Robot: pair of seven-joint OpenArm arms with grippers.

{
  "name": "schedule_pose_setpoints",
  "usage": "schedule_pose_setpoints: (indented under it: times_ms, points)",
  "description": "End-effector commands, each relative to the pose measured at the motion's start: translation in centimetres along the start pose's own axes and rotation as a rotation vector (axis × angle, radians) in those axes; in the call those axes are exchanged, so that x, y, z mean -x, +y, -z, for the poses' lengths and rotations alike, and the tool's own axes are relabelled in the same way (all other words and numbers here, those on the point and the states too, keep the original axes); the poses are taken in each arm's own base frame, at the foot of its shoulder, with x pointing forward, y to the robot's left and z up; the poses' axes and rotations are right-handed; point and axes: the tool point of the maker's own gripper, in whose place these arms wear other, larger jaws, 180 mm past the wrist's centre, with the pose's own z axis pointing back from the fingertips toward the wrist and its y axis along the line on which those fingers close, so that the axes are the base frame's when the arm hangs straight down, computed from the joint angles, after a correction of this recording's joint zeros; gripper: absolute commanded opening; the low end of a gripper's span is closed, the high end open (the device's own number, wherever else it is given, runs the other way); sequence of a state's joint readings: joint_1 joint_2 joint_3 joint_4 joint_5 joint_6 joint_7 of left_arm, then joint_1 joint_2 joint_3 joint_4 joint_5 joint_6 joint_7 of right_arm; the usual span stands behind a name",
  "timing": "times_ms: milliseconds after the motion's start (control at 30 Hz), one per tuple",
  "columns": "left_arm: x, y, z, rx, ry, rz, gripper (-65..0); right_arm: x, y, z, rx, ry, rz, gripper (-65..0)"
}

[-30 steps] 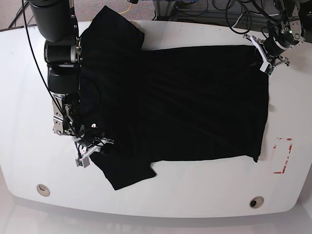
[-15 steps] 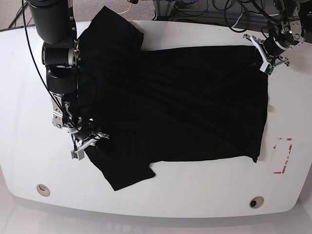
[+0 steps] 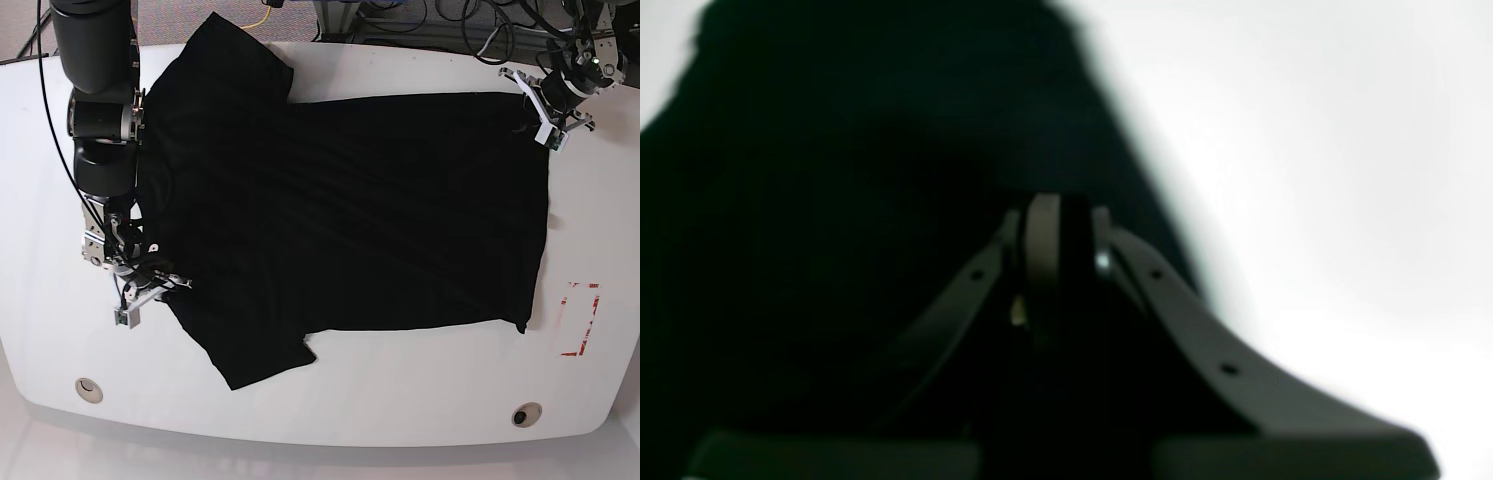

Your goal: Layout the t-shirt on the table in an organized manner, then fold the t-shirt properly

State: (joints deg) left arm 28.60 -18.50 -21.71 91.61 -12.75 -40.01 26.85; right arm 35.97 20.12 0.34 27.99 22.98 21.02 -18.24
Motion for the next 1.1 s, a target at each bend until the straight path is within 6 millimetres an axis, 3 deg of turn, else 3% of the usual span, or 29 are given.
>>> schedule_pose_setpoints:
  times_ms: [0,233,400,500,600,700,867,1067]
  points:
    - [5.5,0.3,-0.8,-0.023,0.241,0.046,-65.0,-3.1,-0.4,-0.5,0.004,-0.065,-0.007,-59.1]
    - [6.8,0.9,-1.8,-0.024,0.284,0.065,-65.0,-4.0,-1.6,-1.1,0.022,-0.079,-0.015,-59.1]
    - [7.1,1.2,-2.0,-0.026,0.295,0.064,-65.0,-4.4,-1.3,-1.2,0.011,-0.086,-0.015,-59.1]
    - [6.8,1.3,-2.0,-0.028,0.289,0.072,-65.0,-5.7,-0.7,-1.4,0.0,-0.099,-0.032,-59.1]
    - [6.6,1.3,-2.0,-0.029,0.285,0.076,-65.0,-6.8,0.4,-1.8,-0.021,-0.088,-0.063,-59.1]
    - [6.6,1.2,-2.0,-0.029,0.283,0.075,-65.0,-8.0,2.9,-2.5,-0.09,-0.087,-0.087,-59.3]
    - [6.6,1.1,-2.0,-0.027,0.283,0.075,-65.0,-8.1,6.8,-3.4,-0.214,-0.105,-0.059,-59.3]
    - [6.6,1.1,-2.0,-0.027,0.283,0.075,-65.0,-6.9,9.5,-3.2,-0.277,-0.093,-0.047,-59.3]
